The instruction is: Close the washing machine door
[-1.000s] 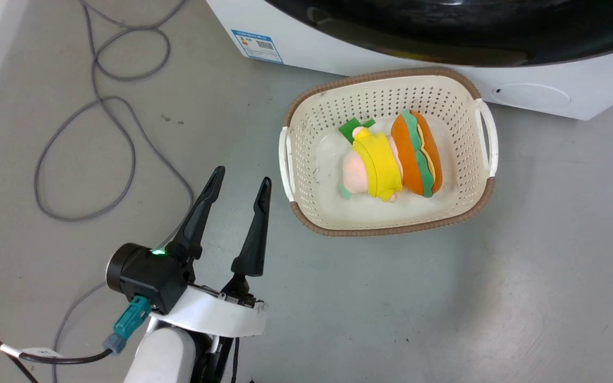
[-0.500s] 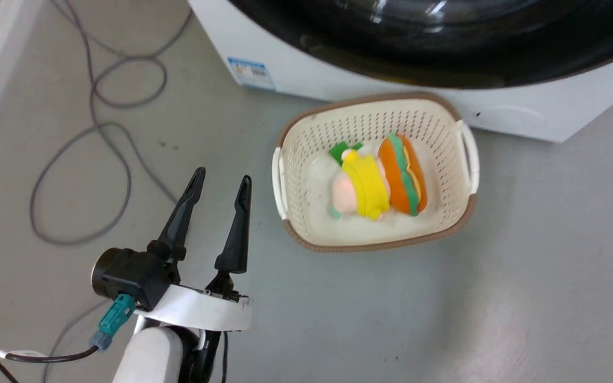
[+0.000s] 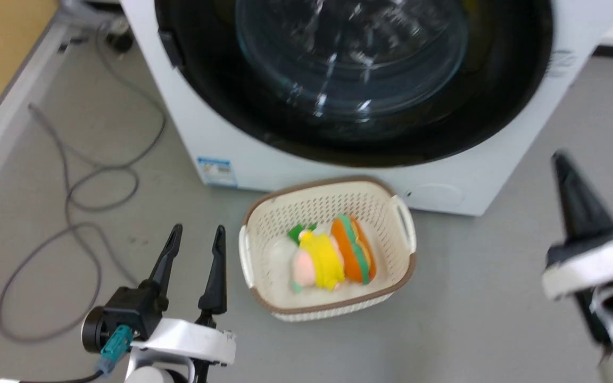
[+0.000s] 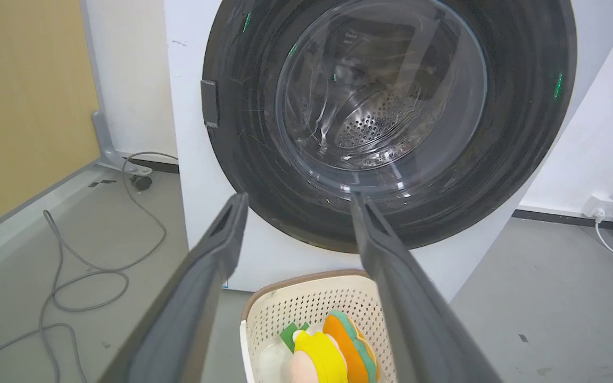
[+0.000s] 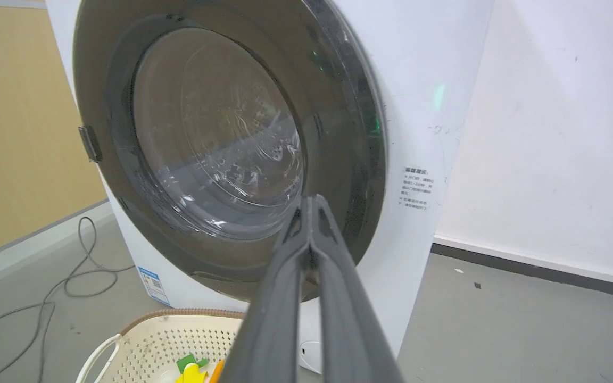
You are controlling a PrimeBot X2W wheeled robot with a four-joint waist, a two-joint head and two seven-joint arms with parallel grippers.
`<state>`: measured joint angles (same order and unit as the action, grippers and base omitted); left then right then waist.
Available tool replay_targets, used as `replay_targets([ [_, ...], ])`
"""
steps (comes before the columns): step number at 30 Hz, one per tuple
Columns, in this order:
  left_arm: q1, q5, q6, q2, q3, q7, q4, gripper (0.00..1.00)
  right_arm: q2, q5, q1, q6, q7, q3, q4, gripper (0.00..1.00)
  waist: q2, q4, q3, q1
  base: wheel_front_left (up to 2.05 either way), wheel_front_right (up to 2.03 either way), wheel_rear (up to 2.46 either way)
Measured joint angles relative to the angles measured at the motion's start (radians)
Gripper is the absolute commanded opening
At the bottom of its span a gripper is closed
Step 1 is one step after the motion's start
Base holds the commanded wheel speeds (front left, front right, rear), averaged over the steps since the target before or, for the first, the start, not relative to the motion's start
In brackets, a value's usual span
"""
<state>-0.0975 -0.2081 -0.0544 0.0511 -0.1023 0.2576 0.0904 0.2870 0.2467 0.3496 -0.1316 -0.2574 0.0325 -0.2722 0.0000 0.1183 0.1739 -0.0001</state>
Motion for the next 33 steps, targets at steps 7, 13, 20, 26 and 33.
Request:
replay_targets([
  [7, 0.034, 0.013, 0.000, -0.001, -0.002, 0.000, 0.035, 1.00, -0.127, -0.049, -0.175, 0.000, 0.000, -0.082, 0.152, 0.00, 0.0000, -0.056, -0.068, 0.0000, 0.00, 0.00, 0.00],
  [13, 0.047, 0.012, 0.003, -0.001, 0.005, 0.000, 0.050, 1.00, -0.174, -0.078, -0.267, 0.000, 0.000, -0.109, 0.200, 0.00, 0.0000, -0.076, -0.099, -0.0001, 0.00, 0.00, 0.00],
  [20, 0.073, 0.006, 0.018, -0.001, 0.010, 0.000, 0.058, 1.00, -0.207, -0.101, -0.364, 0.000, 0.000, -0.110, 0.219, 1.00, 0.0000, -0.080, -0.127, 0.0000, 0.00, 0.00, 0.00],
  [26, 0.084, 0.029, 0.025, -0.001, 0.004, 0.000, 0.059, 1.00, -0.220, -0.109, -0.394, 0.000, 0.000, -0.122, 0.227, 1.00, 0.0000, -0.077, -0.139, -0.0001, 0.00, 0.00, 0.00],
  [33, 0.090, 0.048, 0.025, -0.001, 0.000, 0.000, 0.059, 1.00, -0.225, -0.116, -0.404, 0.000, 0.000, -0.121, 0.224, 1.00, 0.0000, -0.074, -0.142, 0.0000, 0.00, 0.00, 0.00],
])
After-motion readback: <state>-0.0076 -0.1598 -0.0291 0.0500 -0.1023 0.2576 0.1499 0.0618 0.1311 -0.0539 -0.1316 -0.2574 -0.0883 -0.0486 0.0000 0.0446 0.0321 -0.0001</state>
